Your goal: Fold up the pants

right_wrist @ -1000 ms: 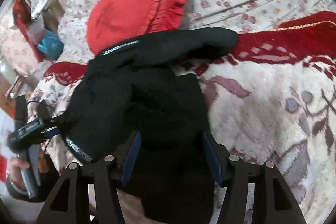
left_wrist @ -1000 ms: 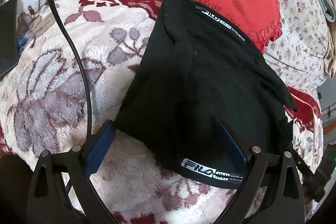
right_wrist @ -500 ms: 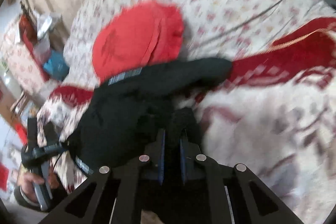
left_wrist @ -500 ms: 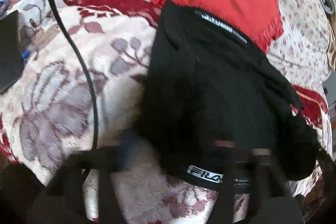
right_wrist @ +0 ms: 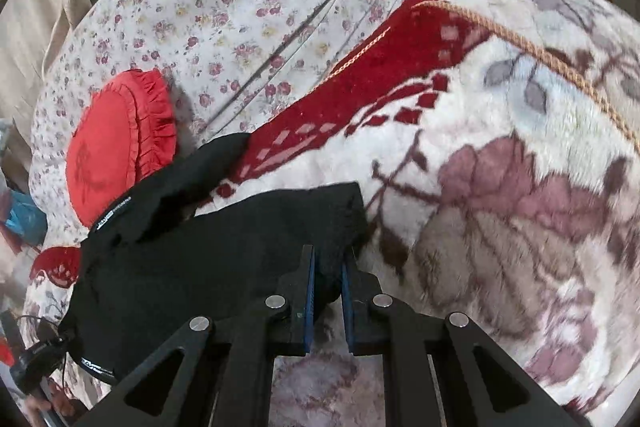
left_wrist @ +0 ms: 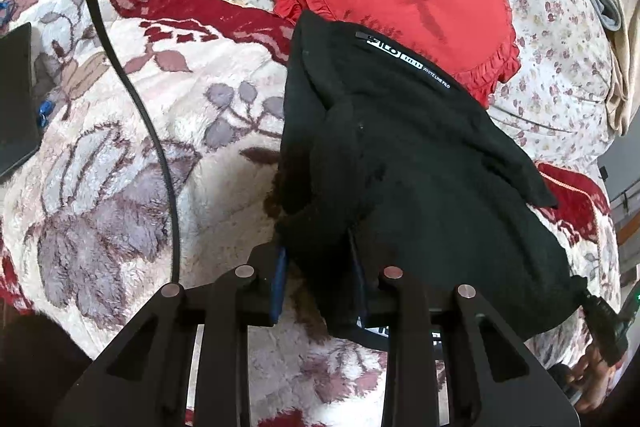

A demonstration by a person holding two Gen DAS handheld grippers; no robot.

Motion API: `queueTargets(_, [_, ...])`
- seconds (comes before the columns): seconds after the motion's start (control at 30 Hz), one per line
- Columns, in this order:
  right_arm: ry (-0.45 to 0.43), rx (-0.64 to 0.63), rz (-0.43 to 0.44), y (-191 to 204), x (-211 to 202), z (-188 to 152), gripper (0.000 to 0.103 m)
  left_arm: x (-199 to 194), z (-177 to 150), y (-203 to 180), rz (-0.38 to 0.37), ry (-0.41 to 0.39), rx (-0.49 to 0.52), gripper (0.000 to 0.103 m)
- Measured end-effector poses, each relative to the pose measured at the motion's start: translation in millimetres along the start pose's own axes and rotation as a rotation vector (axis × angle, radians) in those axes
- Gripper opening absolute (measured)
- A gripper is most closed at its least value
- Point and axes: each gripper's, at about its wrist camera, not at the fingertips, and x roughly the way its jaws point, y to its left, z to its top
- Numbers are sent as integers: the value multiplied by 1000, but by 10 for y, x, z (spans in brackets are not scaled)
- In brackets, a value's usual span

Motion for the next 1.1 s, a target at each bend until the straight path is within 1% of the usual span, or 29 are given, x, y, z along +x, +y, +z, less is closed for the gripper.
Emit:
queueTargets(0.07, [-21,4,25,-10,-88,22,11,-55,3,9,-3,-10,-1,18])
queueTargets(0.1, [-29,2,35,-25,-121,48,10,-114,11,15,-8,-22,1,17])
queueTargets(0.27, [-65,-18,83,7,-427,113,10,-377,-7,31,-24,-48,36,16])
queueTargets(0.37, [-46,-32,77,2,-473,61,10,-429,-79,112,-16,-29,42,16])
queueTargets(0.43, [1,-50,48,-31,-398,-2,10,-364,-126,186,-8,-3,36,16])
queueTargets(0.5, [94,-72,-15,-55,-184,-80,10,-224,-186,270,-6,40,0,18])
queueTargets(0.53, [129,-77,-35,-70,-112,-100,10,-170,-214,294,-4,56,-16,21])
queueTargets(0.57, [185,-91,-73,-86,-7,-129,11,-120,-235,311,13,68,-27,23])
queueTargets(0.6, [201,-110,-105,-85,31,-137,13,-121,-249,324,23,70,-29,26])
queueTargets(0.67, [165,-126,-124,-64,-57,-100,16,-174,-233,322,20,77,-29,29])
queueTargets(0.7, [145,-133,-135,-52,-105,-69,18,-238,-212,323,24,77,-26,32])
queueTargets(0.73, [119,-148,-164,-26,-165,-20,22,-317,-183,321,34,68,-16,33])
queueTargets(0.77, [88,-169,-196,13,-227,36,22,-402,-146,317,61,47,-1,33])
queueTargets(0.8, [65,-181,-203,52,-274,92,23,-468,-118,308,84,27,13,33])
queueTargets(0.83, [40,-185,-183,98,-319,155,24,-527,-77,310,99,8,22,39])
queueTargets(0.87, [27,-183,-146,131,-331,220,27,-570,-34,308,98,-6,26,46])
queueTargets(0.9, [22,-185,-88,216,-326,269,29,-609,11,296,81,-16,21,58])
queueTargets(0.93, [24,-196,-39,305,-299,310,31,-623,58,274,64,-28,16,63])
queueTargets(0.97, [29,-221,16,455,-241,348,32,-627,96,242,52,-39,15,63])
queueTargets(1.0, [35,-238,45,581,-190,374,32,-612,125,185,47,-46,22,63])
queueTargets(1.1, [53,-305,164,1014,26,416,32,-478,201,15,25,-30,43,63])
